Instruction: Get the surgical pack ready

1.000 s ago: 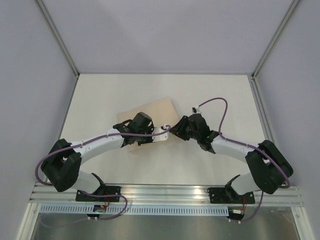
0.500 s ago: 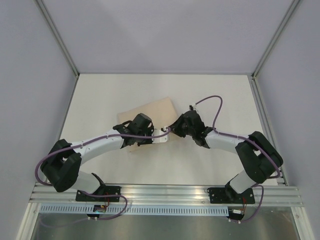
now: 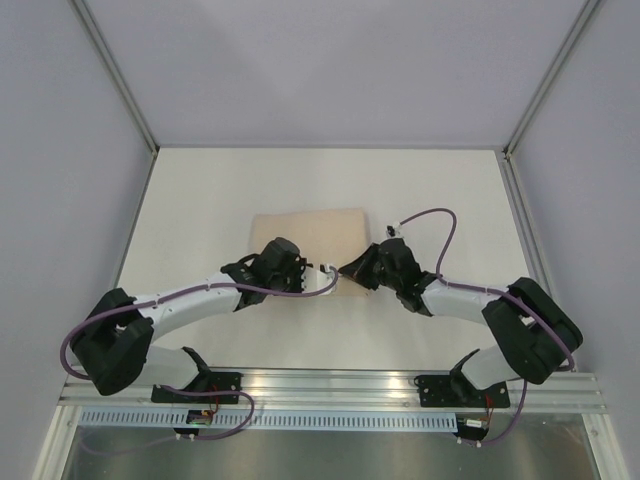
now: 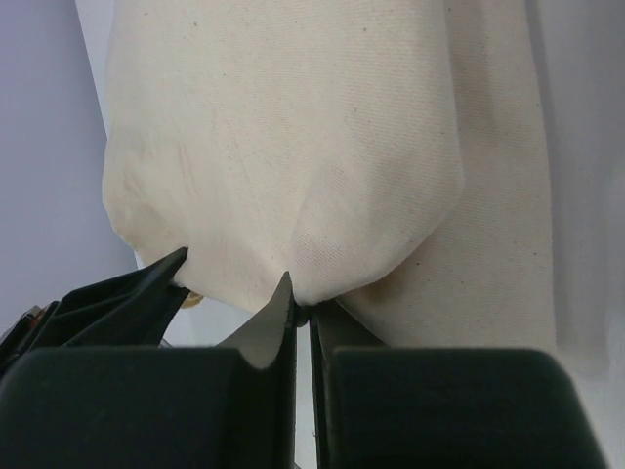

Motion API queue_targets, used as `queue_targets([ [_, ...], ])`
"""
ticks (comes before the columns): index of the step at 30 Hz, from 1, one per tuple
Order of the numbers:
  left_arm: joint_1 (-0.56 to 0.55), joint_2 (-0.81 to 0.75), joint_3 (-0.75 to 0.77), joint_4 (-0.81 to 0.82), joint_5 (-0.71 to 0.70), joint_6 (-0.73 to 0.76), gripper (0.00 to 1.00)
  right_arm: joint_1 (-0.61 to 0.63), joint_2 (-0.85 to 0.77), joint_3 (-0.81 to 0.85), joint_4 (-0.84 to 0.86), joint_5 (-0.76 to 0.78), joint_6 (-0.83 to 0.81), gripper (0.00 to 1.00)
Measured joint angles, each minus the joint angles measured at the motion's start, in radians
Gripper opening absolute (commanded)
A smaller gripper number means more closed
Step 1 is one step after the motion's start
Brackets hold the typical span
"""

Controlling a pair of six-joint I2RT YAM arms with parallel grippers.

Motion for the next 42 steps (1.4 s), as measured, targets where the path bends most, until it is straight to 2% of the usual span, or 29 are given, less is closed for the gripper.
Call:
queue_targets([
  [8, -0.007, -0.009, -0.095, 0.115, -0.044, 0.066, 0.00, -0.001, 0.069, -0.013, 0.115, -0.028, 0.010, 0.00],
  [10, -0.005, -0.015, -0.094, 0.105, -0.032, 0.065, 0.06, -0.001, 0.069, -0.016, 0.117, -0.029, 0.009, 0.02],
  [11, -0.004, -0.020, -0.090, 0.092, -0.021, 0.064, 0.09, -0.001, 0.067, -0.018, 0.119, -0.031, 0.009, 0.05],
  [12, -0.002, -0.027, -0.085, 0.075, -0.011, 0.062, 0.16, -0.001, 0.064, -0.019, 0.116, -0.034, 0.007, 0.09],
  [13, 0.000, -0.034, -0.079, 0.053, 0.004, 0.060, 0.19, 0.000, 0.060, -0.019, 0.113, -0.038, 0.005, 0.20],
  [16, 0.004, -0.054, -0.061, -0.009, 0.034, 0.054, 0.20, -0.001, 0.036, -0.018, 0.082, -0.053, -0.018, 0.36],
  [17, 0.005, -0.058, -0.060, -0.022, 0.038, 0.053, 0.26, -0.001, 0.024, -0.017, 0.065, -0.055, -0.024, 0.39],
  [20, 0.008, -0.061, -0.050, -0.071, 0.046, 0.048, 0.38, -0.001, -0.039, -0.008, -0.022, -0.058, -0.059, 0.47],
  [21, 0.010, -0.061, -0.047, -0.088, 0.047, 0.044, 0.47, -0.002, -0.067, -0.004, -0.064, -0.058, -0.071, 0.49],
  [25, 0.015, -0.063, -0.040, -0.153, 0.063, 0.033, 0.59, -0.006, -0.216, -0.003, -0.274, -0.048, -0.115, 0.52],
  [26, 0.015, -0.064, -0.037, -0.168, 0.069, 0.030, 0.62, -0.006, -0.253, -0.001, -0.324, -0.041, -0.125, 0.51],
  [30, 0.016, -0.086, -0.015, -0.232, 0.095, 0.016, 0.66, -0.007, -0.369, 0.035, -0.469, -0.024, -0.180, 0.28],
  [31, 0.016, -0.095, -0.006, -0.250, 0.105, 0.011, 0.67, -0.008, -0.371, 0.058, -0.478, -0.024, -0.202, 0.15],
  [33, 0.016, -0.116, 0.013, -0.282, 0.124, -0.002, 0.68, -0.008, -0.332, 0.132, -0.487, -0.035, -0.253, 0.01],
  [36, 0.016, -0.174, 0.056, -0.341, 0.156, -0.030, 0.68, -0.010, -0.178, 0.296, -0.462, -0.105, -0.332, 0.00],
  [39, 0.016, -0.236, 0.099, -0.388, 0.167, -0.060, 0.68, -0.009, 0.004, 0.438, -0.365, -0.214, -0.376, 0.00],
  [42, 0.016, -0.289, 0.124, -0.413, 0.161, -0.101, 0.68, 0.006, 0.137, 0.493, -0.287, -0.289, -0.405, 0.00],
])
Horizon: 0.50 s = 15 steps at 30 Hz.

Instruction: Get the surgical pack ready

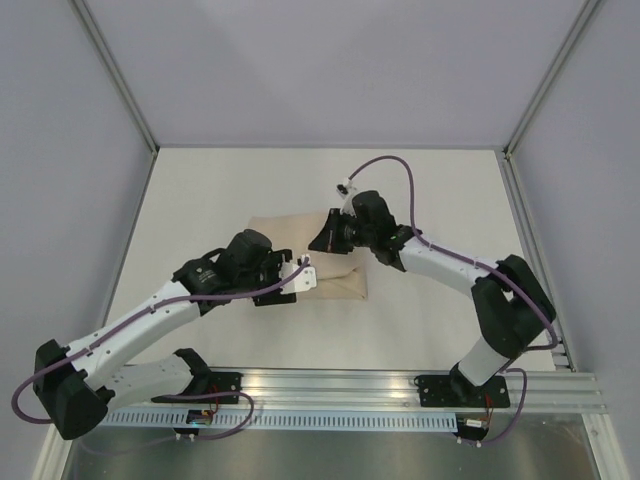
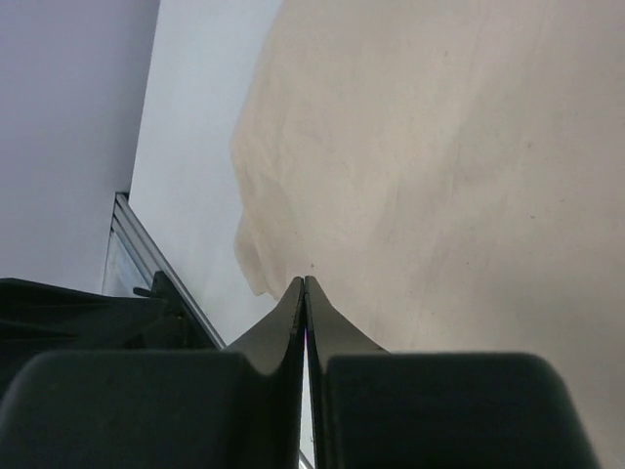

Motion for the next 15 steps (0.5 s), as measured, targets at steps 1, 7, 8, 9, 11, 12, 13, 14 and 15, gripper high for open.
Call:
queue_targets([
  [1, 0.000, -0.012, 0.000, -0.006, -0.007, -0.011, 0.68, 0.010, 0.034, 0.002, 0.014, -0.017, -0.008, 0.00],
  [7, 0.050, -0.061, -0.016, -0.028, -0.089, -0.097, 0.69, 0.082, 0.174, -0.062, 0.103, -0.097, -0.012, 0.01],
  [8, 0.079, -0.064, -0.018, -0.029, -0.097, -0.113, 0.69, 0.090, 0.183, -0.088, 0.127, -0.100, -0.010, 0.01],
  [9, 0.108, -0.065, -0.019, -0.029, -0.106, -0.129, 0.69, 0.095, 0.189, -0.115, 0.144, -0.105, -0.008, 0.00],
  [11, 0.158, -0.068, -0.023, -0.029, -0.120, -0.153, 0.69, 0.097, 0.194, -0.153, 0.161, -0.119, -0.004, 0.00],
  [12, 0.179, -0.073, -0.028, -0.029, -0.128, -0.164, 0.70, 0.097, 0.195, -0.162, 0.162, -0.123, -0.005, 0.00],
  [13, 0.196, -0.081, -0.036, -0.030, -0.132, -0.174, 0.70, 0.097, 0.197, -0.164, 0.162, -0.124, -0.005, 0.00],
  [14, 0.211, -0.090, -0.045, -0.031, -0.134, -0.183, 0.70, 0.097, 0.198, -0.164, 0.162, -0.124, -0.006, 0.00],
  [15, 0.223, -0.100, -0.053, -0.034, -0.135, -0.190, 0.70, 0.097, 0.197, -0.164, 0.162, -0.124, -0.008, 0.01],
])
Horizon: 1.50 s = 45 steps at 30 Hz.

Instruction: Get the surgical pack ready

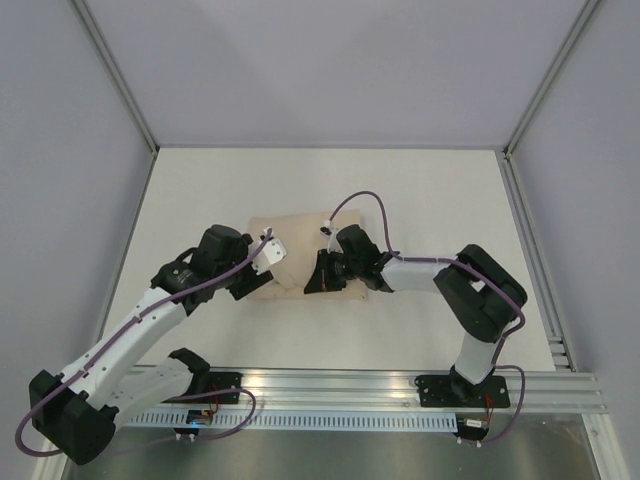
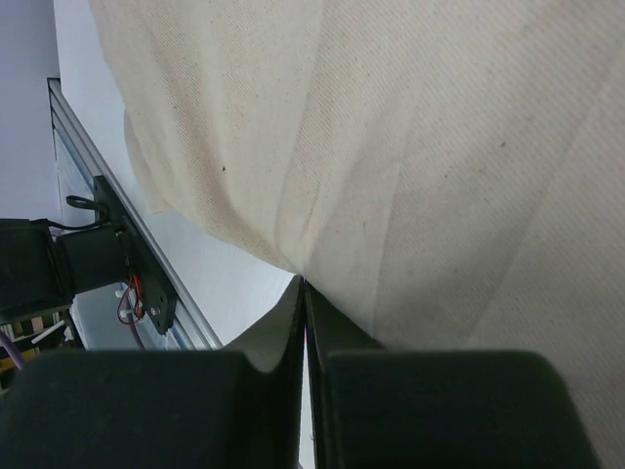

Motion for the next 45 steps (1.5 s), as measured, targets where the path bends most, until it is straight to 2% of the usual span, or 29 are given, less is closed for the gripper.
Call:
queue_targets([
  [2, 0.022, -0.017, -0.011, -0.009, -0.001, -0.010, 0.70, 0.000, -0.005, 0.003, -0.011, 0.001, -0.008, 0.01],
  [4, 0.054, -0.031, -0.020, -0.015, 0.000, -0.023, 0.70, 0.000, -0.023, 0.020, -0.054, 0.008, -0.024, 0.08],
  [5, 0.072, -0.034, -0.023, -0.018, 0.000, -0.029, 0.70, 0.000, -0.040, 0.032, -0.085, 0.014, -0.035, 0.22],
  [7, 0.114, -0.042, -0.032, -0.018, 0.000, -0.044, 0.70, 0.000, -0.089, 0.075, -0.169, 0.040, -0.065, 0.38],
  [8, 0.133, -0.044, -0.037, -0.018, 0.000, -0.051, 0.70, -0.001, -0.116, 0.102, -0.211, 0.058, -0.086, 0.52],
  [10, 0.167, -0.047, -0.049, -0.019, -0.002, -0.066, 0.70, -0.004, -0.182, 0.172, -0.288, 0.100, -0.130, 0.61],
  [12, 0.183, -0.047, -0.061, -0.020, -0.018, -0.077, 0.70, -0.014, -0.243, 0.241, -0.352, 0.143, -0.173, 0.77],
  [15, 0.189, -0.047, -0.076, -0.021, -0.036, -0.086, 0.70, -0.073, -0.324, 0.310, -0.419, 0.188, -0.221, 0.87],
  [17, 0.189, -0.047, -0.081, -0.021, -0.045, -0.092, 0.70, -0.140, -0.344, 0.324, -0.448, 0.203, -0.241, 0.91],
  [22, 0.190, -0.047, -0.083, -0.020, -0.056, -0.100, 0.70, -0.289, -0.259, 0.330, -0.537, 0.250, -0.292, 0.89],
  [27, 0.190, -0.045, -0.085, -0.020, -0.070, -0.101, 0.70, -0.325, -0.104, 0.311, -0.559, 0.225, -0.315, 0.77],
  [31, 0.190, -0.042, -0.085, -0.019, -0.075, -0.103, 0.70, -0.329, -0.050, 0.252, -0.535, 0.187, -0.313, 0.65],
  [37, 0.190, -0.029, -0.090, -0.018, -0.077, -0.104, 0.70, -0.332, -0.034, 0.124, -0.378, 0.079, -0.246, 0.51],
  [39, 0.190, -0.028, -0.090, -0.019, -0.079, -0.104, 0.70, -0.335, -0.035, 0.089, -0.316, 0.053, -0.212, 0.49],
  [45, 0.190, -0.032, -0.090, -0.018, -0.080, -0.107, 0.70, -0.320, -0.035, 0.002, -0.138, 0.010, -0.095, 0.29],
])
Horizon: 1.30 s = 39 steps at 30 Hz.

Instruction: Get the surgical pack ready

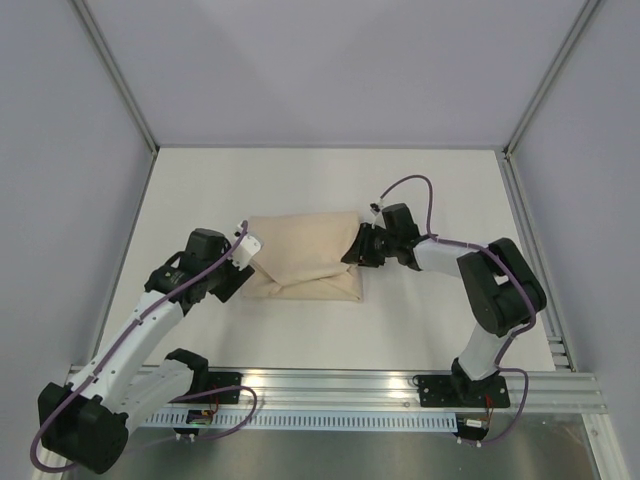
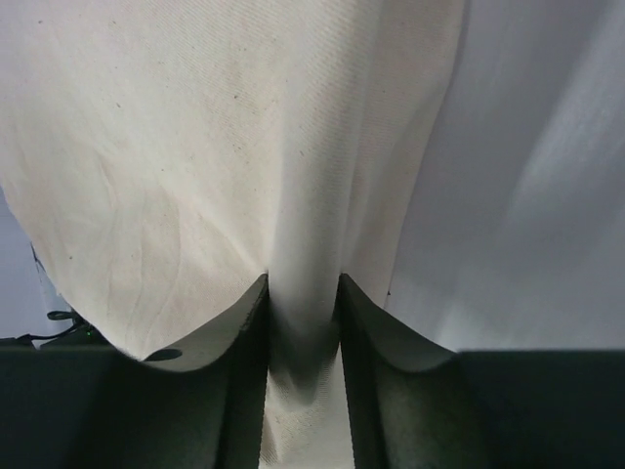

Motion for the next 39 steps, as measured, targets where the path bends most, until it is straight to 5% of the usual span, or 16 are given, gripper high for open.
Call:
queue_targets([
  [9, 0.000, -0.045, 0.000, 0.002, 0.000, -0.003, 0.70, 0.101, 0.092, 0.069, 0.120, 0.014, 0.123, 0.00],
  [19, 0.000, -0.056, 0.000, 0.006, 0.001, -0.003, 0.70, 0.129, 0.159, 0.141, 0.152, 0.018, 0.190, 0.00],
  [34, 0.000, -0.056, 0.000, 0.010, 0.000, -0.003, 0.71, -0.022, 0.159, 0.177, 0.110, 0.015, 0.193, 0.00],
  [39, 0.000, -0.056, 0.000, 0.012, -0.001, -0.003, 0.70, 0.035, 0.179, 0.130, 0.263, 0.091, 0.332, 0.00],
])
